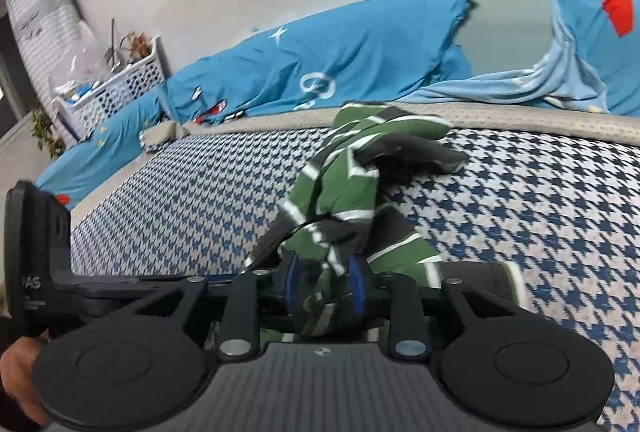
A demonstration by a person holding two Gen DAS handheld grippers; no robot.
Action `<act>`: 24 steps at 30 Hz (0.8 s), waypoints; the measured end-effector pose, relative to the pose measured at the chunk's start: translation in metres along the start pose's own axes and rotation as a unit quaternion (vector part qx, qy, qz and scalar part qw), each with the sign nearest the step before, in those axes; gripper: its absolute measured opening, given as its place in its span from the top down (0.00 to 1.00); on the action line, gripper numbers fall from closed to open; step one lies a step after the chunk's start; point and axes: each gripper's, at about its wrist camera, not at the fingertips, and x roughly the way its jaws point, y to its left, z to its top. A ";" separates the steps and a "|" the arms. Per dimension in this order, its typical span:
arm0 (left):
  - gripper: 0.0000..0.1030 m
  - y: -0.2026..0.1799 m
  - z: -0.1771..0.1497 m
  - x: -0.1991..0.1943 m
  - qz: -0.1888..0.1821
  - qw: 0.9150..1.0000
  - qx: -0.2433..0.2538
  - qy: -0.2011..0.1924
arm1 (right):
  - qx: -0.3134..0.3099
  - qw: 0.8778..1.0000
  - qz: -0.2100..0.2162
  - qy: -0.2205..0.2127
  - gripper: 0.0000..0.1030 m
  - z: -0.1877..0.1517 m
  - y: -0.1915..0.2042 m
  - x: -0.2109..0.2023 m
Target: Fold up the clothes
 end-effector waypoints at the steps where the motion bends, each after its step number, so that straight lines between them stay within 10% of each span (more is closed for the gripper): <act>1: 0.54 0.002 0.000 0.001 0.004 1.000 -0.005 0.002 | -0.007 1.000 -0.001 0.004 0.71 -0.001 0.002 0.003; 8: 0.55 -0.001 -0.001 0.006 0.016 1.000 0.011 -0.002 | -0.063 0.997 -0.030 0.028 0.71 -0.010 0.018 0.023; 12: 0.72 -0.006 0.000 0.010 0.012 1.000 0.018 -0.005 | -0.068 0.996 -0.051 0.032 0.92 -0.011 0.020 0.028; 24: 0.84 -0.003 0.003 0.009 0.033 0.999 0.007 -0.022 | -0.013 0.989 -0.128 -0.069 0.94 0.011 -0.002 -0.019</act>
